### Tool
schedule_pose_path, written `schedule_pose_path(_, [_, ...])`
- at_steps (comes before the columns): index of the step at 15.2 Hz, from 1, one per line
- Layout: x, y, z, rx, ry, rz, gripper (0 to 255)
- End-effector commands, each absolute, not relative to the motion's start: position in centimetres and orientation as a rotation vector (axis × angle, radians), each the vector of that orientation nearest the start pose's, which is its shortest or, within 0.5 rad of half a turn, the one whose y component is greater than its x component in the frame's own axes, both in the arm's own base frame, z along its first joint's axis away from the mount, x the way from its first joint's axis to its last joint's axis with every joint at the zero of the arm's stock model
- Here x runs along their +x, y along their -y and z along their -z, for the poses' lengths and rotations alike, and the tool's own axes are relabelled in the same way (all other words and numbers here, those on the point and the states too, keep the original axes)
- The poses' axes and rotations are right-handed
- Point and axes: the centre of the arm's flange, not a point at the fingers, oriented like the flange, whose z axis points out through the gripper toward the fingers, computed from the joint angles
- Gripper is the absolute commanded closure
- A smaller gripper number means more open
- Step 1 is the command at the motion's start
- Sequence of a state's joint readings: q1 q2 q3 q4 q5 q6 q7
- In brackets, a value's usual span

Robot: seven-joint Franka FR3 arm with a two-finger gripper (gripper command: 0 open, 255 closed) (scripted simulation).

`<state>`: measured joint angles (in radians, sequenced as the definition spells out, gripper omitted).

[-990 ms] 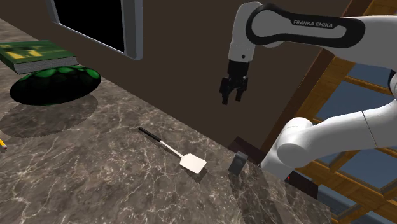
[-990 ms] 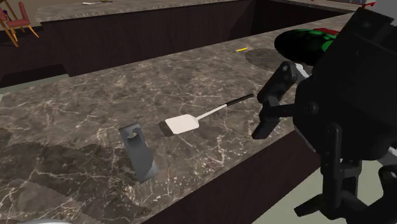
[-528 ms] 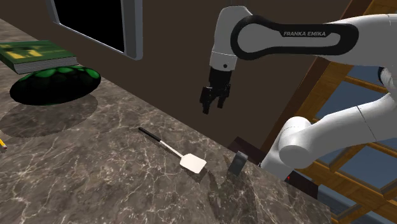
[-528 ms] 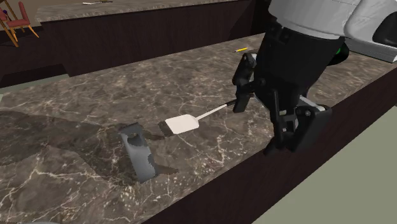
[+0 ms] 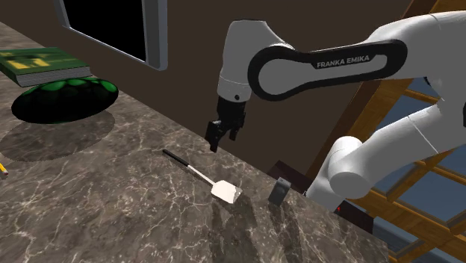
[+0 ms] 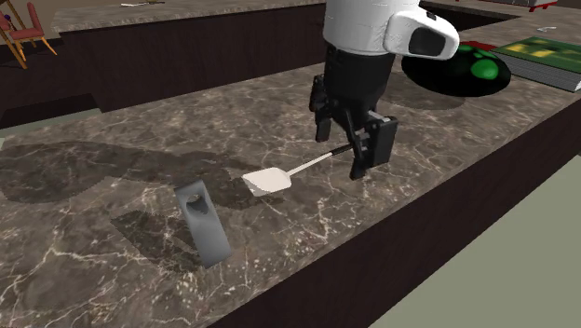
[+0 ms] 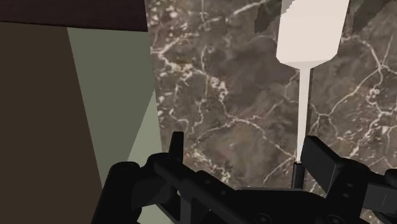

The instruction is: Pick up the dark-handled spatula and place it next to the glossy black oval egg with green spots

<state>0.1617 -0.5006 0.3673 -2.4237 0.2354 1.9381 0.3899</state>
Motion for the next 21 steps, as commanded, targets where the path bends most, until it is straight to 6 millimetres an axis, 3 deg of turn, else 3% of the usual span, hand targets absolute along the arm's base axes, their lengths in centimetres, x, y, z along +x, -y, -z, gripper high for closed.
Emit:
schedule_pose_path(1, [33.7,-25.2,-46.9,-3.111,0.056,0.005,0])
schedule_pose_path(6, [34.0,-31.5,-45.0,-3.132,0.153,0.104,0])
schedule_pose_path(14, [34.3,-31.5,-41.0,-3.132,0.153,0.104,0])
schedule_pose_path(21, [34.3,-31.5,-41.0,-3.132,0.153,0.104,0])
